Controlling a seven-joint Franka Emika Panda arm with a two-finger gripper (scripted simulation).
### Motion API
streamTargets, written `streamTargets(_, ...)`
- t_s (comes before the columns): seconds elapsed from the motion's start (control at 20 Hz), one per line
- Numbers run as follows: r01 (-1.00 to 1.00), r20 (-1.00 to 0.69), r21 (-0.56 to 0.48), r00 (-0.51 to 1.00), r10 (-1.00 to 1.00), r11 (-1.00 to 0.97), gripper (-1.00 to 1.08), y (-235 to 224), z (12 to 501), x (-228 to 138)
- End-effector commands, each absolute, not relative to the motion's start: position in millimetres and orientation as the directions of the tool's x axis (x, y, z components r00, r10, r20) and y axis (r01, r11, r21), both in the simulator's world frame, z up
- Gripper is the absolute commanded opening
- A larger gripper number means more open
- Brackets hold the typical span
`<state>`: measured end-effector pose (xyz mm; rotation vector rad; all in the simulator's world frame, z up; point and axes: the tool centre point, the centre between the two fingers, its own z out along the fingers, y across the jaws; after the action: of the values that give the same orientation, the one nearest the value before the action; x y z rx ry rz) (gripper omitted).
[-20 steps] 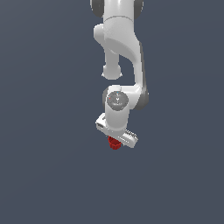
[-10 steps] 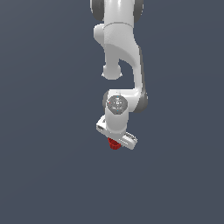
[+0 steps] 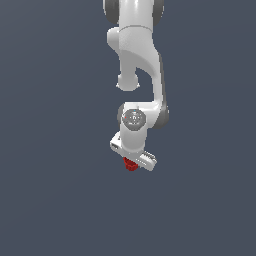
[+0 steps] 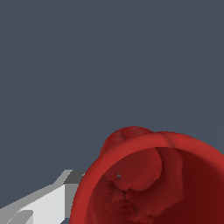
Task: Pick up the object and move it to a goal position.
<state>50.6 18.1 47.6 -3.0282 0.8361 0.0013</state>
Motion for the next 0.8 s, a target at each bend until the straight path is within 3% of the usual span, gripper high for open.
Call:
streamTargets(0.0,-0.513,0.000,0.000,0.858,-0.513,-0.858,-1.00,19.1,50.2,50.7)
streamTargets(0.35,-0.513,0.000,0.000,0.858,-0.513,-0.858,-1.00,31.4,79.6,49.1)
streamTargets(0.75,-0.514,0.000,0.000,0.858,-0.514,-0.858,-1.00,61.6,153.1,45.6)
